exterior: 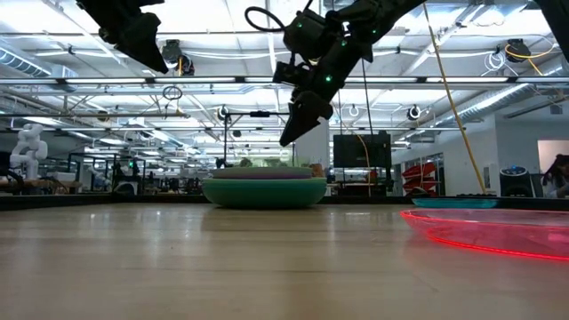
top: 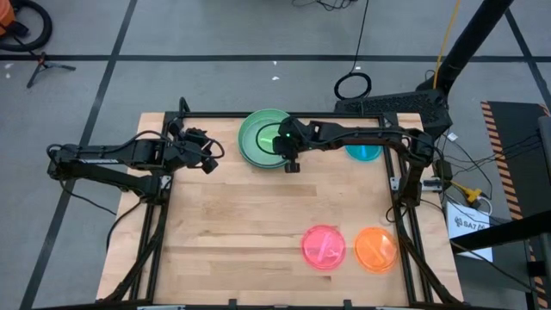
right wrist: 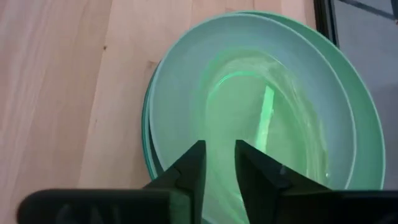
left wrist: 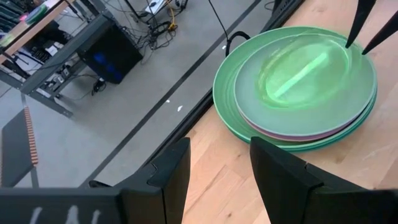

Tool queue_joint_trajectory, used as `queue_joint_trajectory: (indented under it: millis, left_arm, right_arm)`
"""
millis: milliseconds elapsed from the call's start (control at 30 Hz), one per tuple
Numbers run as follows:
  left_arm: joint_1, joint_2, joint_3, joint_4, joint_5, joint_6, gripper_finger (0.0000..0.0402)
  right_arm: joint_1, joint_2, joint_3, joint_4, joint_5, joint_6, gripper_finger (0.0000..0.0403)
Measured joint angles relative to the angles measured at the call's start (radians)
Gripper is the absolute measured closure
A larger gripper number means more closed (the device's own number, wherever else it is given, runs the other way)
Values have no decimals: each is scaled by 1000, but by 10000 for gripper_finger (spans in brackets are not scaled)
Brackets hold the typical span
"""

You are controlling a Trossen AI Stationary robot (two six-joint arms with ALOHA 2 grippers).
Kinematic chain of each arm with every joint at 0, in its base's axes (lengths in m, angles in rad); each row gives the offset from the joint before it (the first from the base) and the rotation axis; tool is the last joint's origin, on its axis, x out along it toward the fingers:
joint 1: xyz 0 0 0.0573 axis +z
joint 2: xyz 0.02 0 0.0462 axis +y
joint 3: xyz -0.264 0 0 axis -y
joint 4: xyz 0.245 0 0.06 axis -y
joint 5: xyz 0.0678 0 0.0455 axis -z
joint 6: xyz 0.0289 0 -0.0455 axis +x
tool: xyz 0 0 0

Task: Stack plastic plates
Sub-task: Stack the light green plate on top of the light blue plate, then stack the pink plate on top of the light green plate

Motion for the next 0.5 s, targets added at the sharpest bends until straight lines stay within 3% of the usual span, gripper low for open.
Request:
queue_joint_trajectory:
  millis: [367,500]
  left_arm:
    - [0,0,0,0,1,-7,229]
    - [0,0,0,0,1,-9,229]
  right_arm:
    - [21,-65,0,-180,-7,178,292]
    - [51,-119,0,-312,-77,293,293]
